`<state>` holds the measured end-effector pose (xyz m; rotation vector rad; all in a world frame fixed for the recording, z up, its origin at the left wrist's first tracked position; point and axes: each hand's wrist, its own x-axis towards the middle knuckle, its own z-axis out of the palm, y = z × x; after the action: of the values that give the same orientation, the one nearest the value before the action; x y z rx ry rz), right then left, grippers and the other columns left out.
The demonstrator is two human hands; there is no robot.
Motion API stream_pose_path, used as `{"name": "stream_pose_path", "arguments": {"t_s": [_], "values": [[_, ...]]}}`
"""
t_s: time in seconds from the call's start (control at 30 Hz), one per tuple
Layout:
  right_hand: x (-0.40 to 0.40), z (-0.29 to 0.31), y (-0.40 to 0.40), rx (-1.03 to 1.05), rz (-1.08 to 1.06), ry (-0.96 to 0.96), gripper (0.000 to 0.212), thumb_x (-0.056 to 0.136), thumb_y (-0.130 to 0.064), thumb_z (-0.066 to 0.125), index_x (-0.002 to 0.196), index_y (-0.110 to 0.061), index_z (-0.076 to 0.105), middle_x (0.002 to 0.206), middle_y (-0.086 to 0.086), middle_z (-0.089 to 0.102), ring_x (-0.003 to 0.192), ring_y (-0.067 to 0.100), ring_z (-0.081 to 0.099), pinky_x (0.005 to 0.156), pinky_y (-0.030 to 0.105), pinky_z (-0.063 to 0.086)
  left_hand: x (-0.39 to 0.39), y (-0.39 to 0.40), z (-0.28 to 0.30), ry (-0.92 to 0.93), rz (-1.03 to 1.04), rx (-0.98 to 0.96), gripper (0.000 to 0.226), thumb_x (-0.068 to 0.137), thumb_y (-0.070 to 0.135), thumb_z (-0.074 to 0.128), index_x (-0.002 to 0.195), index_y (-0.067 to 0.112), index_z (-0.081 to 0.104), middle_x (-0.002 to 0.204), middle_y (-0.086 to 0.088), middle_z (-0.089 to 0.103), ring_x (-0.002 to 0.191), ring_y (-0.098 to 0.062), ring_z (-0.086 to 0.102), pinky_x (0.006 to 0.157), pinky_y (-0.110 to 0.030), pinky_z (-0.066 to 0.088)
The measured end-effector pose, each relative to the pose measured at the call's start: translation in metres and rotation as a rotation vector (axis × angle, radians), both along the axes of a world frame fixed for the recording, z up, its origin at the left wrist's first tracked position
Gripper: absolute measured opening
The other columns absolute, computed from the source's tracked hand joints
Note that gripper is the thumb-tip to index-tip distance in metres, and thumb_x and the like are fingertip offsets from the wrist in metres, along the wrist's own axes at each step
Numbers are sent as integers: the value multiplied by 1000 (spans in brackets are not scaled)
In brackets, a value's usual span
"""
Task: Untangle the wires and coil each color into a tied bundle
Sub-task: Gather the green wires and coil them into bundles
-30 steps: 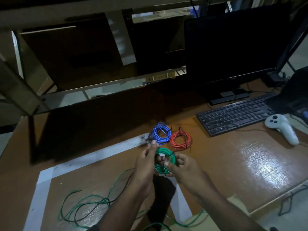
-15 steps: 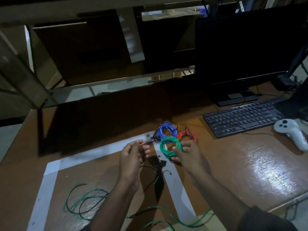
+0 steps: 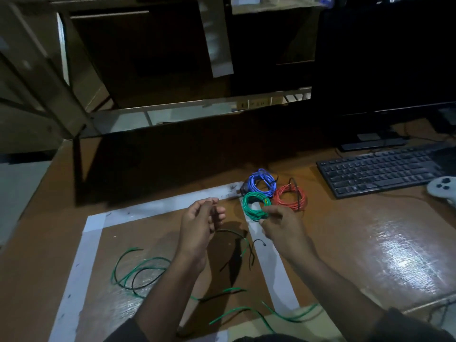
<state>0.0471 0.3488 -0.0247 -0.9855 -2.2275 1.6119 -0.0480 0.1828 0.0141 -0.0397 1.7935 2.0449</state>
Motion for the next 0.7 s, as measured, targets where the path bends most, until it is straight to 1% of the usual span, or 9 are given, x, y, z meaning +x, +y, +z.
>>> {"name": "stream_pose_path", "arguments": {"t_s": [0.07,0.13,0.2,0.3,0.4,0.5,0.57,0.63,0.7], "values": [[11,1,-7,-105,92,4,10,96,-23,68,101,-32,69,93,-1,74,76,17,73,69,45,61,-1,-7,-1,-6,-26,0,22,107,24,53,112,10,69,86,-5,75,82,-17,70,78,-30,58],[19,0,-15,-121,175,-26,2,96,-28,69,96,-28,70,78,-2,70,63,13,66,59,34,53,-3,-14,-1,-7,-65,7,24,107,25,52,114,9,68,89,-6,75,83,-16,70,75,-26,59],[20,0,-24,-128,230,-41,8,94,-35,70,94,-27,69,69,1,66,59,16,60,56,32,48,-3,-22,0,1,-109,17,24,107,25,52,115,10,68,92,-7,75,85,-17,71,76,-28,59],[15,1,-34,-149,269,-96,14,91,-38,73,92,-25,69,67,3,67,57,19,60,55,34,47,-3,-31,1,5,-145,14,24,106,28,53,113,12,70,94,-6,75,87,-17,71,81,-33,59],[4,1,-44,-122,271,-139,12,88,-31,77,89,-19,72,67,1,70,58,19,65,58,37,52,0,-37,1,-14,-166,-2,25,106,29,54,113,11,69,93,-8,75,87,-20,70,83,-37,57],[-1,4,-53,-97,256,-121,9,91,-24,74,84,-17,75,66,0,71,58,15,68,61,38,57,3,-47,1,-14,-202,-54,27,106,31,54,113,10,69,95,-10,74,87,-22,68,83,-39,56],[-1,13,-57,-47,254,-69,11,92,-20,72,83,-15,75,62,-1,70,52,10,65,54,30,52,6,-53,3,-30,-234,-117,31,105,35,55,110,8,69,94,-10,75,83,-20,68,78,-35,56],[-1,24,-64,68,295,-10,9,90,-20,75,82,-17,75,58,-4,68,46,1,60,50,21,45,8,-56,4,-62,-283,-165,38,103,42,57,106,6,70,92,-10,75,78,-18,68,72,-30,56],[-1,38,-75,181,367,71,6,87,-21,77,82,-21,77,63,-11,69,52,-3,59,54,15,42,11,-58,9,-96,-323,-159,43,103,45,55,104,5,71,87,-9,74,73,-15,67,65,-25,55]]}}
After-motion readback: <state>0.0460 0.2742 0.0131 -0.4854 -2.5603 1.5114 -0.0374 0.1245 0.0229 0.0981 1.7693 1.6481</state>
